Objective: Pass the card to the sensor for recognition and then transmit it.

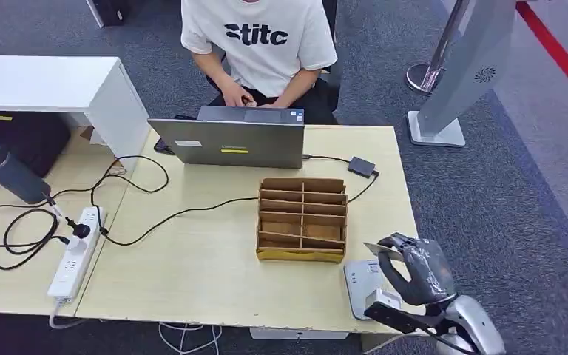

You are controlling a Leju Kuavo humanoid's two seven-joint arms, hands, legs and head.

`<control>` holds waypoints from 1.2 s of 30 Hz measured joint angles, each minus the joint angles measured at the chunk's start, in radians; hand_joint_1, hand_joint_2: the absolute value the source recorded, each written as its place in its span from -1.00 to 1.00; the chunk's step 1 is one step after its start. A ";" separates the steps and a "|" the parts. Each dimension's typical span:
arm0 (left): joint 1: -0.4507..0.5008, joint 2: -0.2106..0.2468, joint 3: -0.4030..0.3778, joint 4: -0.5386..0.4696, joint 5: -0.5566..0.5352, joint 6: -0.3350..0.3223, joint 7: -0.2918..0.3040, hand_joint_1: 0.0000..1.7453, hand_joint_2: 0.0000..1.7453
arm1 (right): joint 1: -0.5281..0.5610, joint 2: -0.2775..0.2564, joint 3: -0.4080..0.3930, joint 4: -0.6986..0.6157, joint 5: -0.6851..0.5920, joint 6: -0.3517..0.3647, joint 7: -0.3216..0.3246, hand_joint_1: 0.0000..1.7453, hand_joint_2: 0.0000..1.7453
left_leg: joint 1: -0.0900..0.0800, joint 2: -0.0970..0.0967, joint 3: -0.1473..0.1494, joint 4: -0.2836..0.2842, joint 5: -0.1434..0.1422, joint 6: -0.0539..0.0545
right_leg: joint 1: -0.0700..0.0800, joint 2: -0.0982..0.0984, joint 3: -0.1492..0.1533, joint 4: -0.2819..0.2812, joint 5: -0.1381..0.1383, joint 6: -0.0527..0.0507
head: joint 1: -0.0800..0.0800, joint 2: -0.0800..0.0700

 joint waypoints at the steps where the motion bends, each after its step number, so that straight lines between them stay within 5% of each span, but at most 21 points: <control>1: -0.001 0.002 0.000 0.000 -0.013 0.000 0.008 -1.00 1.00 | -0.010 -0.014 0.024 0.017 0.001 0.002 0.012 1.00 1.00 | 0.000 0.000 0.000 0.000 0.000 0.000 | 0.000 0.000 0.000 0.000 0.000 0.000 | 0.000 0.000; 6: -0.002 0.008 -0.001 0.000 -0.057 0.000 0.028 -1.00 1.00 | -0.060 -0.095 0.144 0.104 -0.032 0.035 0.043 1.00 1.00 | 0.000 0.000 0.000 0.000 0.000 0.000 | 0.000 0.000 0.000 0.000 0.000 0.000 | 0.000 0.000; 16: -0.002 0.013 -0.001 0.000 -0.084 0.000 0.037 -1.00 1.00 | -0.110 -0.166 0.239 0.180 -0.065 0.071 0.064 1.00 1.00 | 0.000 0.000 0.000 0.000 0.000 0.000 | 0.000 0.000 0.000 0.000 0.000 0.000 | 0.000 0.000; 29: -0.002 0.014 -0.001 0.000 -0.097 0.000 0.038 -1.00 1.00 | -0.131 -0.195 0.276 0.196 -0.089 0.031 0.058 1.00 1.00 | 0.000 0.000 0.000 0.000 0.000 0.000 | 0.000 0.000 0.000 0.000 0.000 0.000 | 0.000 0.000; 36: -0.003 0.013 0.006 0.000 -0.115 0.000 0.046 -1.00 1.00 | -0.160 -0.171 0.254 0.044 -0.063 -0.067 0.033 1.00 1.00 | 0.000 0.001 0.001 0.000 0.000 0.000 | 0.000 0.001 0.000 0.000 0.000 0.000 | 0.000 0.000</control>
